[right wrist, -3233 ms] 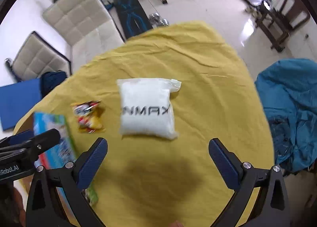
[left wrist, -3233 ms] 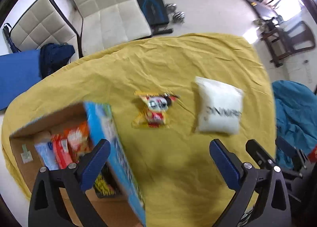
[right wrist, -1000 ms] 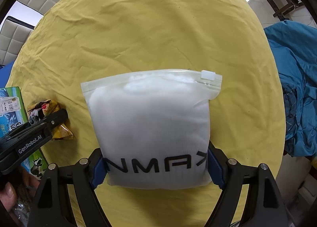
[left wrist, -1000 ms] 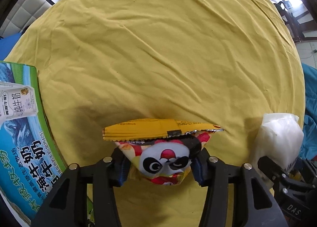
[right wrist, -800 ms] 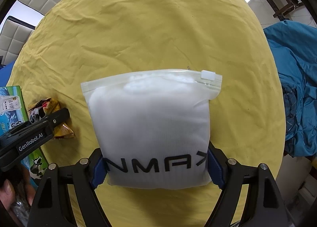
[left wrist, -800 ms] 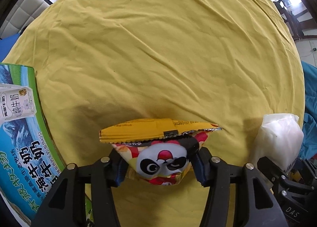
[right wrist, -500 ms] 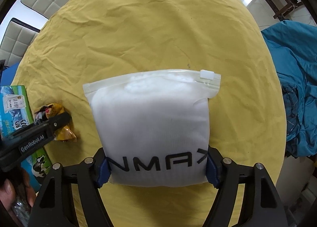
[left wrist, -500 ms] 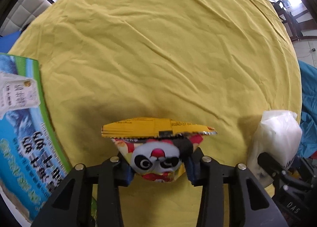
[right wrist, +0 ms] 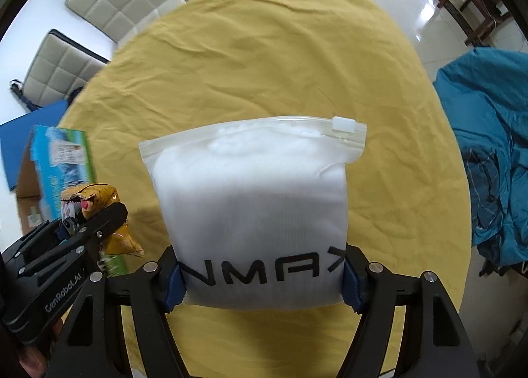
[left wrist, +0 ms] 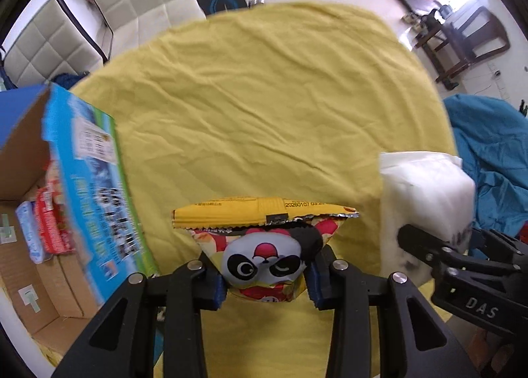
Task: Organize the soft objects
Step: 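Carry both items into the box and open both grippers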
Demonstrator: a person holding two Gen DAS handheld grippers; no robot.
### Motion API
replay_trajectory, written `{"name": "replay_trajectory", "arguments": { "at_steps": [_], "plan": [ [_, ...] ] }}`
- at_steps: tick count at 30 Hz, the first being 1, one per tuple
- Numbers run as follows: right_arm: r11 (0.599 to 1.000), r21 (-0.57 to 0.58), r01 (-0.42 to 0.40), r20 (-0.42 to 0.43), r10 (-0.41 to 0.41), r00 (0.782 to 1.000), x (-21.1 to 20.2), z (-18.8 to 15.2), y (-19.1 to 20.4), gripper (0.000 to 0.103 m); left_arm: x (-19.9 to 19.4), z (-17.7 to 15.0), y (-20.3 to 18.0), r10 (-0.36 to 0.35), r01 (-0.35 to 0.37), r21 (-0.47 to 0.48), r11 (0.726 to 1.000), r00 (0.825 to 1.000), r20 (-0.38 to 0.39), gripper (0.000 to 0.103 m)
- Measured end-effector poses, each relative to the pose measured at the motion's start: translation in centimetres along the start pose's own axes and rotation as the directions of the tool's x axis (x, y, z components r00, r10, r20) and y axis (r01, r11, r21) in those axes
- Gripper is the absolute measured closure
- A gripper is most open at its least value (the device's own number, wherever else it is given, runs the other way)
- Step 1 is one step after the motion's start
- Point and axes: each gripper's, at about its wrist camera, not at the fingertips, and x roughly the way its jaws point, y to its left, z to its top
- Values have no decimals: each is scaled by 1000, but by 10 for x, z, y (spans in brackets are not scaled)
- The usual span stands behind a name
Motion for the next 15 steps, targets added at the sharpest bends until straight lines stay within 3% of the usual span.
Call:
{"name": "replay_trajectory", "arguments": {
  "at_steps": [8,15],
  "plan": [
    [995,-73,-66,77,72,994,-65,-20,47,28,-92,-24,28,-40,41,-8,999,990,135,69],
    [977,-168,-127,119,148,982,-106,-41,116,28,-137,-32,72,-54,66,-45,997,973,224,69]
  ]
}}
